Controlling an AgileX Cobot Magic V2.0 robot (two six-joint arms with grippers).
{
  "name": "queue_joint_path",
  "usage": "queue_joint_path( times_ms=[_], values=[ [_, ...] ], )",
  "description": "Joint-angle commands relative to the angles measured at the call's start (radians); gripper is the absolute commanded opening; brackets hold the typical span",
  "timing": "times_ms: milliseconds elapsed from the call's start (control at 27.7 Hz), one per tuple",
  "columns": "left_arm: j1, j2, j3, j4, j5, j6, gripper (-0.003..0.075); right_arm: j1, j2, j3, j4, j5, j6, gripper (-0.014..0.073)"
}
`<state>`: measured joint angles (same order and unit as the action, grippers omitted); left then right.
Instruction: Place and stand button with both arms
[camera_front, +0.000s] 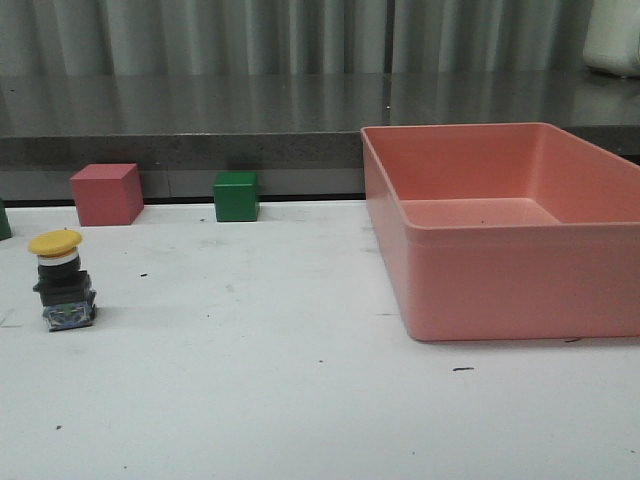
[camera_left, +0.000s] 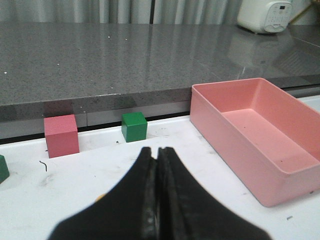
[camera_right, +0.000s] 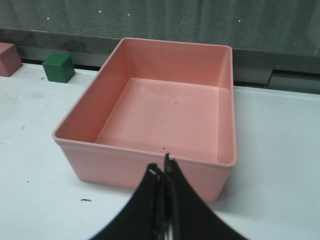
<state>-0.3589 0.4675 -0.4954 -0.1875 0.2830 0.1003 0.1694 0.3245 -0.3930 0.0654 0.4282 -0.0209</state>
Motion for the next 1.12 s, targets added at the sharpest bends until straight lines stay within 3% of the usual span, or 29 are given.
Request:
queue_joint_path(
  times_ms=[0,361,1082],
  values=[
    [0.002,-0.095,-0.024,-0.003,0.052,0.001,-0.0020,-0.003,0.004,-0.028,-0.005,-0.083,-0.006,-0.0068],
    [0.002,-0.353,0.042,-0.003,0.108,0.001,-0.0020,-0.003,0.004,-0.028,-0.005,-0.083,-0.006,-0.0068],
    [0.002,-0.364,0.042,-0.003,0.108,0.001,-0.0020,-0.003,0.004,-0.028,-0.005,-0.083,-0.006,-0.0068]
  ],
)
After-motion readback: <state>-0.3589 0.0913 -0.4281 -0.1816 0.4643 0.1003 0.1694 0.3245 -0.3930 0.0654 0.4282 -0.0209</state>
